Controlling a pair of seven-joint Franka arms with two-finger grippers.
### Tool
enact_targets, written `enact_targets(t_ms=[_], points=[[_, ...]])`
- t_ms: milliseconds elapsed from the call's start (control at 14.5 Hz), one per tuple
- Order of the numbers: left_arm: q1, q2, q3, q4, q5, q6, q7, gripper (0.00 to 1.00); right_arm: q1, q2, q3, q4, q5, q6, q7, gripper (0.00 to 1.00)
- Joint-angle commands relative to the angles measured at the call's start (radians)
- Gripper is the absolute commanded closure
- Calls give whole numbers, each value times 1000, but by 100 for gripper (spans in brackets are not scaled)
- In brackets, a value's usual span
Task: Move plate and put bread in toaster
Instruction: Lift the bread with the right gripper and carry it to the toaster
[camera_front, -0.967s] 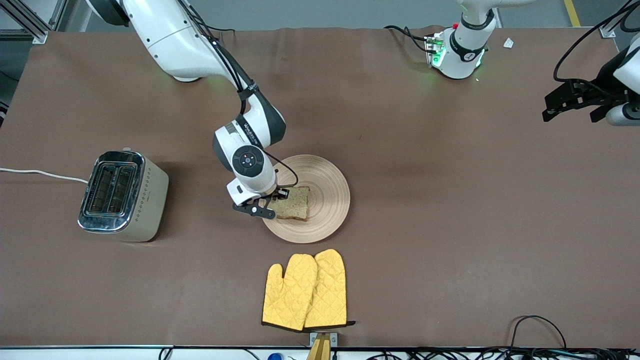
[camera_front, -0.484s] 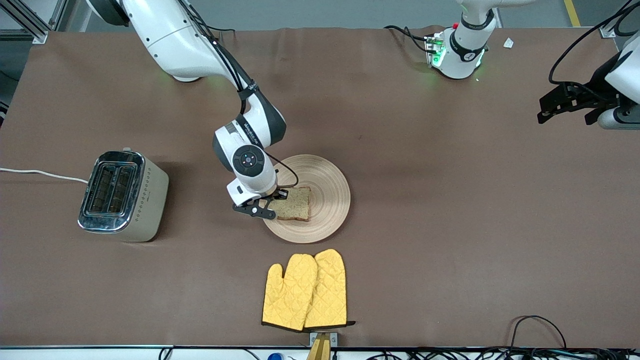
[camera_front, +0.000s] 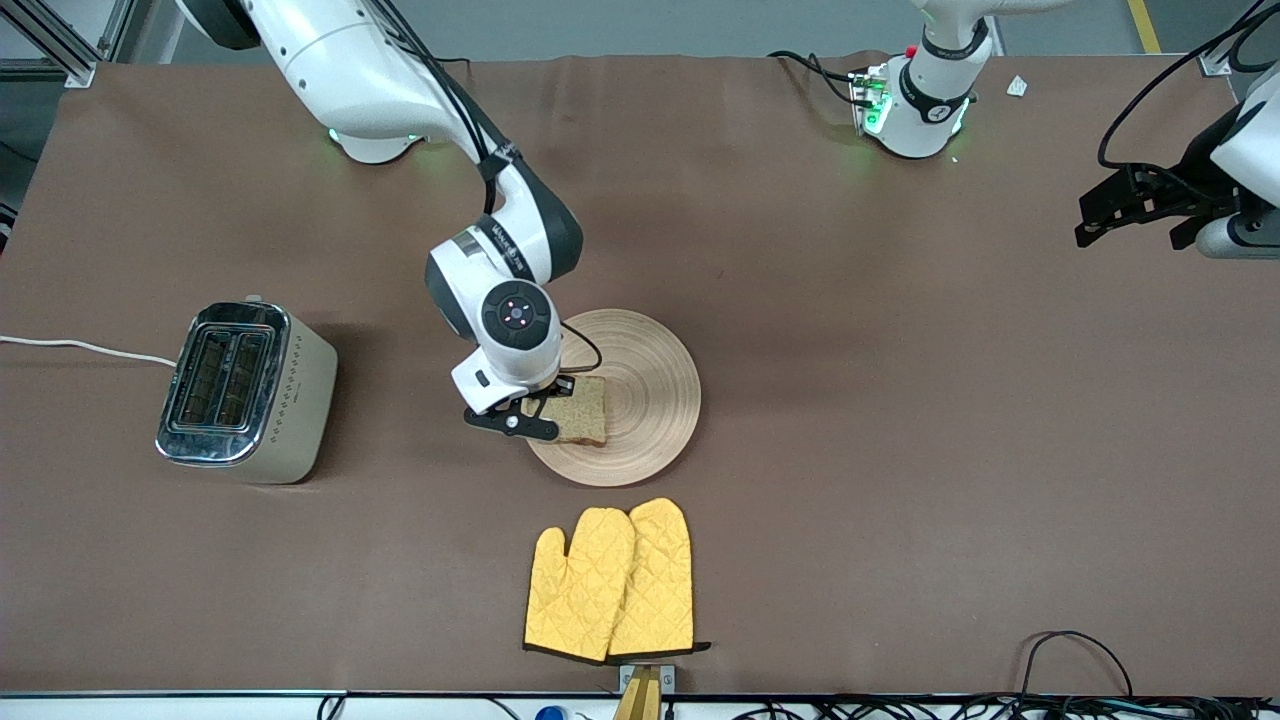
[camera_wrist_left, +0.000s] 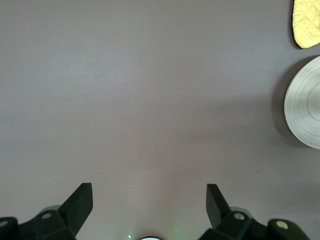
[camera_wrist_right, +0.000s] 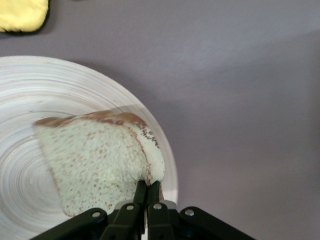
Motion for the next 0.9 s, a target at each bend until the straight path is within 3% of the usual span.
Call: enact_targets(t_ms=[0,207,346,484,622,829], points=[[-1,-12,-4,-7,23,1,-2,0,14,-51,0,52,-71,-130,13,100],[1,-10,-4,-5,23,1,-2,0,11,-160,-3,57,-129,-282,0,100],[1,-9,-4,-5,23,5,-2,0,8,-227,-3,57,-239,-388,-53,100],[1,-7,-4,-4,24,8,-2,0,-11,-260,-8,51,-304,-477,-105,100],[1,-7,-4,-4,23,10,-2,0,-36,-275,-8,55,-431,-581,-197,100],[1,-4,-4,-4,23,13,-2,0,-91,-291,-40,54,-515,-624,-328,100]])
